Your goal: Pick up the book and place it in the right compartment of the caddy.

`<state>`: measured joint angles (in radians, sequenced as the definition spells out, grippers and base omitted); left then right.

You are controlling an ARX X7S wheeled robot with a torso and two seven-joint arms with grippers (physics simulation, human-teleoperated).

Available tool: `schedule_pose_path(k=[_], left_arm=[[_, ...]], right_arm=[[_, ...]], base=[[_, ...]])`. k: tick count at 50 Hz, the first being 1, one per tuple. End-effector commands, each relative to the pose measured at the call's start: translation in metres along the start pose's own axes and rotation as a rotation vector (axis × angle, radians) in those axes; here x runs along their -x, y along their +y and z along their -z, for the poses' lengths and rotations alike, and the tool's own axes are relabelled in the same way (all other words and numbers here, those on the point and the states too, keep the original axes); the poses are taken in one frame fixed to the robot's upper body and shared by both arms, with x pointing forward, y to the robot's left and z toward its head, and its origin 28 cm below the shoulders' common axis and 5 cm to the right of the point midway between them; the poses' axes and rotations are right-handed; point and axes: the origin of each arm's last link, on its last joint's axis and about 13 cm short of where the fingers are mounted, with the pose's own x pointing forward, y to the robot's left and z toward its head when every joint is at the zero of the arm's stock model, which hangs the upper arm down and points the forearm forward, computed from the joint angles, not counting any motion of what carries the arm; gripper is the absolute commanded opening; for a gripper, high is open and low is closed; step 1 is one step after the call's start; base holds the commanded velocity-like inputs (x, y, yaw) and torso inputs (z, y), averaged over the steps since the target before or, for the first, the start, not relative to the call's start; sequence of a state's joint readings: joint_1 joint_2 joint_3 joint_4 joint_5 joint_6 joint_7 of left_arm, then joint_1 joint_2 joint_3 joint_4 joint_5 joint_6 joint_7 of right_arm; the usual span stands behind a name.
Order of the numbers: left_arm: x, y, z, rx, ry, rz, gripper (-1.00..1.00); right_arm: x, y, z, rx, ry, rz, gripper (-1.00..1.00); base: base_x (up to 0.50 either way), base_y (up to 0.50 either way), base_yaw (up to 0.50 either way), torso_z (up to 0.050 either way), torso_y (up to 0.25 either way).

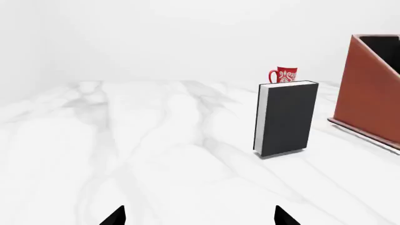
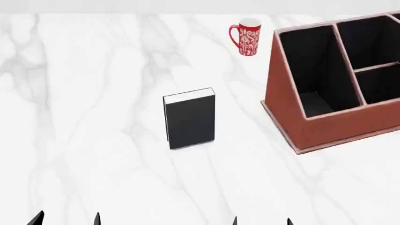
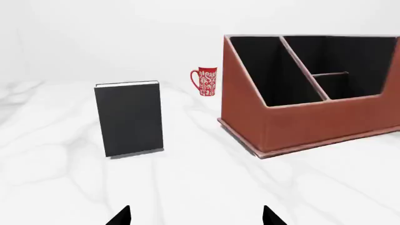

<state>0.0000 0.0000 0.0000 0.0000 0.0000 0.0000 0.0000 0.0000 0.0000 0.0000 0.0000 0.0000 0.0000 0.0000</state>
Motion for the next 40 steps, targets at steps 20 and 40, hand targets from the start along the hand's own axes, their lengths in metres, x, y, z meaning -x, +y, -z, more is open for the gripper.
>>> schedule_pose_path(k=[20, 40], left_arm=[[0.0, 0.0, -0.002, -0.058, -0.027, -0.023, 1.0], [-0.031, 0.003, -0.129, -0.099, -0.163, -0.018, 1.0]], right_arm=[[0.0, 0.0, -0.008, 0.002, -0.012, 0.014, 1.0], [-0.021, -0.014, -0.139, -0.003, -0.152, 0.044, 1.0]], base=[[0.0, 0.0, 0.0, 0.0, 0.0], [0.0, 0.0, 0.0, 0.0, 0.0]])
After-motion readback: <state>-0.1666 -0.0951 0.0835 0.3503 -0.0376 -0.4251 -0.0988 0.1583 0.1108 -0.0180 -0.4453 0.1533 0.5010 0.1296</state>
